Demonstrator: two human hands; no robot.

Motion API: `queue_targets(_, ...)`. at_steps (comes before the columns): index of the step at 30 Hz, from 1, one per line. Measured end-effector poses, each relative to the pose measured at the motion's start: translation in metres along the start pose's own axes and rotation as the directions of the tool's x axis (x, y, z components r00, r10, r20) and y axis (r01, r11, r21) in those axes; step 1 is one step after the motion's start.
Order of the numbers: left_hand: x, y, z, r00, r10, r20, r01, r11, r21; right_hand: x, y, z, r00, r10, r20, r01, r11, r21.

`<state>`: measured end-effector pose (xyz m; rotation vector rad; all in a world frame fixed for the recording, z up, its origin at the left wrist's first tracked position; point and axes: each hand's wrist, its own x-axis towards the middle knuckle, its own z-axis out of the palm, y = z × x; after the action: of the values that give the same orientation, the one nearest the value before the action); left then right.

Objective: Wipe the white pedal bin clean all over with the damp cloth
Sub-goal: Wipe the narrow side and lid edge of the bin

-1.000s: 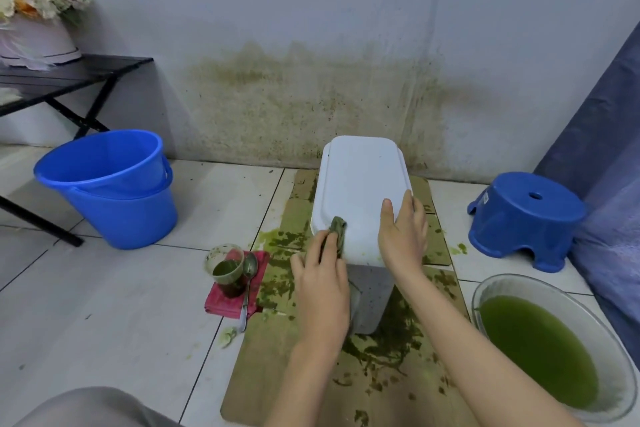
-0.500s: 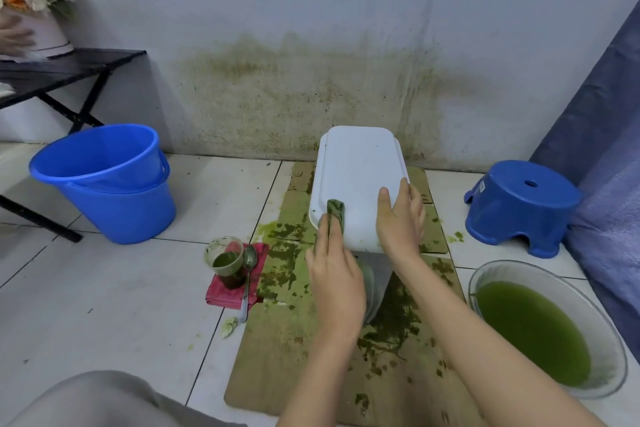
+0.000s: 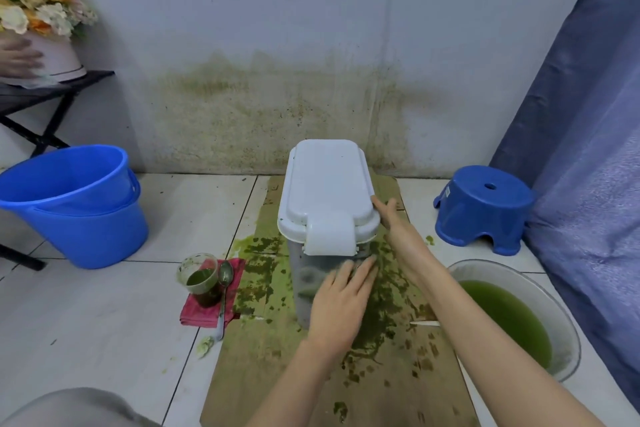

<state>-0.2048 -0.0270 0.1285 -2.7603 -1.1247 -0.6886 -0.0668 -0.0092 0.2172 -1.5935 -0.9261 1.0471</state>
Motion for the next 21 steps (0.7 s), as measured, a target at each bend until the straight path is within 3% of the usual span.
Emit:
queue_targets(2, -0.019, -0.009, 0.006, 0.982, -0.185, 0.044, 0.187, 0.981, -0.049, -0.002, 0.006, -0.008, 1.000, -0.012, -0.009, 0.012, 1.000, 0.024)
queue_targets(3, -0.025, -0.012, 0.004, 0.974, -0.227, -0.026, 0.224, 0.971, -0.086, -0.002, 0.011, -0.012, 0.999, -0.013, -0.046, 0.015, 0.999, 0.045)
queue_targets(5, -0.027, -0.008, -0.007, 0.954, -0.155, -0.258, 0.139, 0.987, -0.079, -0.004, 0.020, -0.018, 0.992, -0.010, -0.128, 0.020, 0.997, 0.076)
queue_targets(7, -0.013, 0.006, -0.026, 0.863, -0.068, -0.501, 0.036, 0.997, -0.074, -0.010, 0.026, -0.016, 0.986, -0.014, -0.165, 0.032, 0.994, 0.107)
queue_targets(10, 0.036, 0.017, -0.060, 0.752, -0.195, -0.630, 0.061, 0.972, -0.227, -0.022, 0.018, -0.011, 0.971, -0.138, -0.195, 0.160, 0.982, 0.101)
queue_targets(12, 0.064, 0.012, -0.078, 0.800, -0.230, -0.554, 0.086, 0.958, -0.274, -0.028, 0.004, -0.009, 0.945, -0.260, -0.197, 0.275, 0.960, 0.051)
queue_targets(15, 0.084, -0.006, -0.093, 0.933, -0.227, -0.279, 0.085, 0.893, -0.442, -0.025, -0.010, 0.004, 0.896, -0.419, -0.147, 0.405, 0.907, -0.119)
queue_targets(18, 0.082, -0.033, -0.078, 0.966, -0.219, -0.136, 0.151, 0.908, -0.390, -0.016, 0.005, 0.031, 0.876, -0.476, -0.082, 0.411, 0.824, -0.390)
queue_targets(21, 0.069, -0.051, -0.054, 0.947, -0.318, 0.042, 0.318, 0.911, -0.262, -0.022, 0.026, 0.054, 0.872, -0.489, -0.029, 0.363, 0.684, -0.632)
